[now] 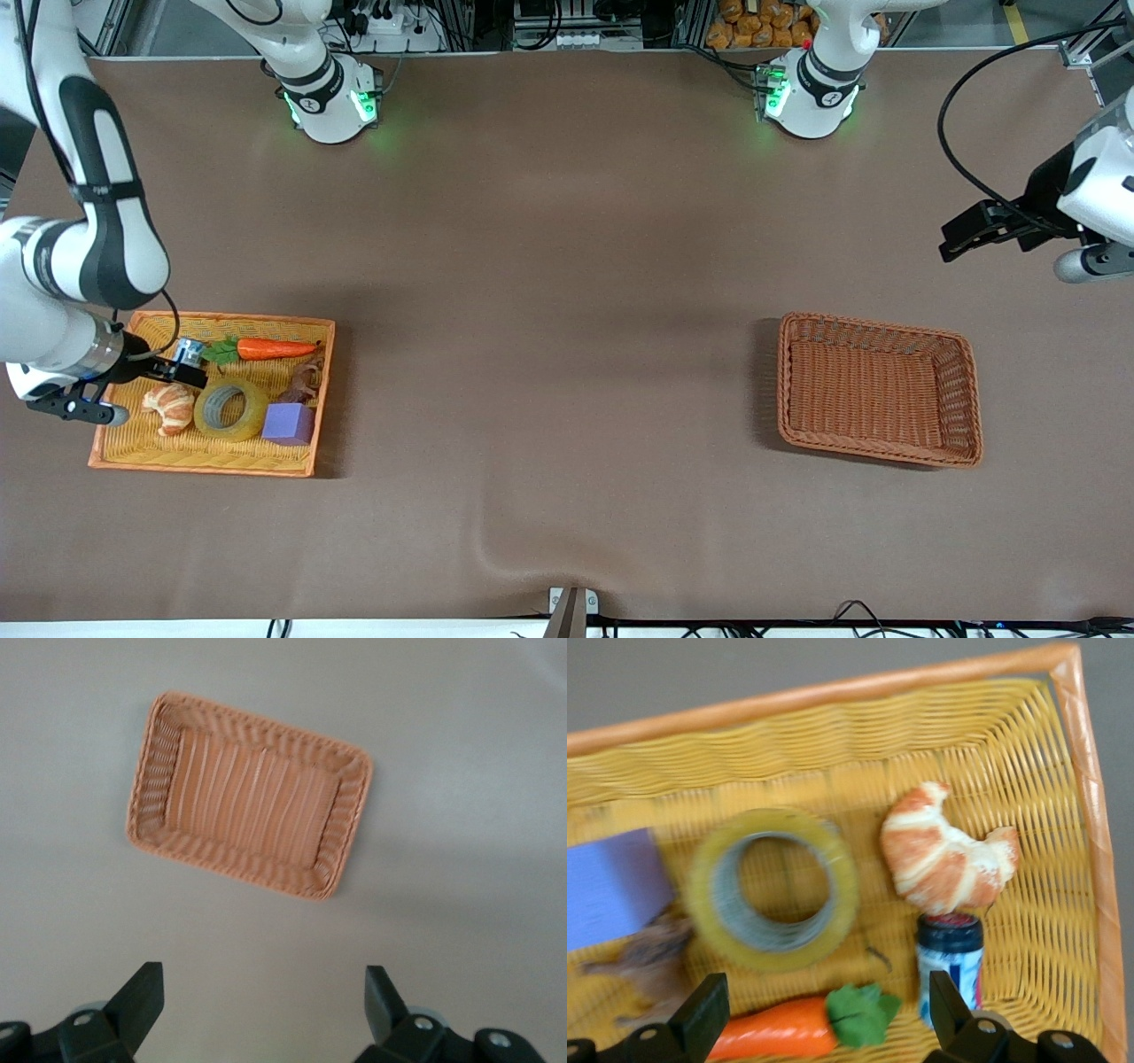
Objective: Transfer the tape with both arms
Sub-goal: 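Lower the right gripper onto the tape roll and close it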
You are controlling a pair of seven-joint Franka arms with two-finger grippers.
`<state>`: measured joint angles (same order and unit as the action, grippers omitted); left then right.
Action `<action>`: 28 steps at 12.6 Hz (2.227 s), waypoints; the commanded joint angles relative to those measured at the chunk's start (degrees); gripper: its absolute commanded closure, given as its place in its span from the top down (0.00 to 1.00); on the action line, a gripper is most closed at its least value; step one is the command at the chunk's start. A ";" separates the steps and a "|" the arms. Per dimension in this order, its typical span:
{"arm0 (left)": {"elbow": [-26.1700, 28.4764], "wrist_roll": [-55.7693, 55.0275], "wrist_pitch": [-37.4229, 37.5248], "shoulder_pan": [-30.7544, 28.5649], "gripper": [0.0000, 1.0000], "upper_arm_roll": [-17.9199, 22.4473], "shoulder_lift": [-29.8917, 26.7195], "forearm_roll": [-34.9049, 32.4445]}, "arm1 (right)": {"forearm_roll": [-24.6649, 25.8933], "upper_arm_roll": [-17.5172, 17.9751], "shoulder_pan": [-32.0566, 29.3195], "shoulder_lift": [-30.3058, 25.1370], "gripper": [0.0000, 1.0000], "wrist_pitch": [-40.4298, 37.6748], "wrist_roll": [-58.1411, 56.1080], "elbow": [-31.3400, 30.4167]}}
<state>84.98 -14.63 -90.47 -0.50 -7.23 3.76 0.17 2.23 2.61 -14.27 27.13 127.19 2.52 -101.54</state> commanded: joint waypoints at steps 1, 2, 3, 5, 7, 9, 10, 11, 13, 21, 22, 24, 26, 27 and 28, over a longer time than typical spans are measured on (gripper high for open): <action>0.71 0.30 -3.04 -0.29 1.00 -0.24 -0.86 0.27 | -3.00 0.99 -1.29 4.33 1.00 1.73 -0.94 3.45; 0.80 1.26 -2.96 -0.38 1.00 -0.24 -0.94 0.27 | -4.06 0.99 -1.29 5.64 1.00 3.57 -0.77 3.45; 0.71 1.62 -2.78 -0.12 1.00 -0.24 -1.03 0.19 | -4.24 0.90 -1.12 6.61 1.00 4.90 -0.59 3.37; 0.45 1.79 -2.69 -0.29 1.00 -0.50 -1.03 0.27 | -4.25 0.90 -1.12 8.02 1.00 6.40 -0.41 3.19; 0.36 1.53 -2.61 -0.55 1.00 -0.42 -1.12 0.27 | -4.25 0.90 -1.03 8.72 1.00 7.10 0.02 3.02; 0.44 1.79 -1.21 -0.82 1.00 -0.07 -1.30 0.27 | -4.25 0.90 -0.94 9.08 1.00 7.02 1.69 2.75; 0.44 1.62 -1.02 -0.82 1.00 -0.07 -1.30 0.27 | -4.25 0.90 -0.94 8.99 1.00 7.11 1.87 1.97; 0.53 1.45 -0.85 -0.73 1.00 -0.07 -1.30 0.19 | -4.25 0.90 -0.77 8.99 1.00 7.11 1.96 1.70; 0.53 1.53 -0.14 -0.73 1.00 -0.15 -1.30 0.27 | -4.25 0.90 -0.94 8.91 1.00 7.54 1.96 0.99; 0.97 1.62 -0.06 -0.29 1.00 -0.50 -0.95 0.19 | -4.25 0.99 -1.12 8.82 0.00 7.63 2.05 0.82; 0.97 1.53 0.12 -0.20 1.00 -0.50 -0.94 0.10 | -4.25 0.99 -1.20 8.73 0.00 7.63 2.05 0.82; 0.62 1.71 1.61 -0.46 1.00 -0.50 -1.38 -1.64 | -4.25 0.99 -1.29 8.64 0.00 7.63 2.05 0.82; 0.71 3.19 2.31 -0.38 1.00 -0.77 -2.34 -4.81 | -4.25 0.90 -1.20 8.03 0.00 7.11 1.96 0.82; 0.62 4.59 3.01 -0.46 1.00 -0.94 -2.70 -5.69 | -4.25 0.90 -1.12 7.24 0.00 6.32 1.52 0.91; 0.71 4.69 3.11 -0.81 1.00 -1.03 -2.79 -5.62 | -4.25 0.90 -1.29 6.02 0.00 4.57 1.26 0.99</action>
<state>85.50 -11.47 -88.64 -0.77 -7.69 2.34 -3.89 -1.22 3.09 -15.01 36.11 134.18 4.12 -100.10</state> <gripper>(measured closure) 0.000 0.780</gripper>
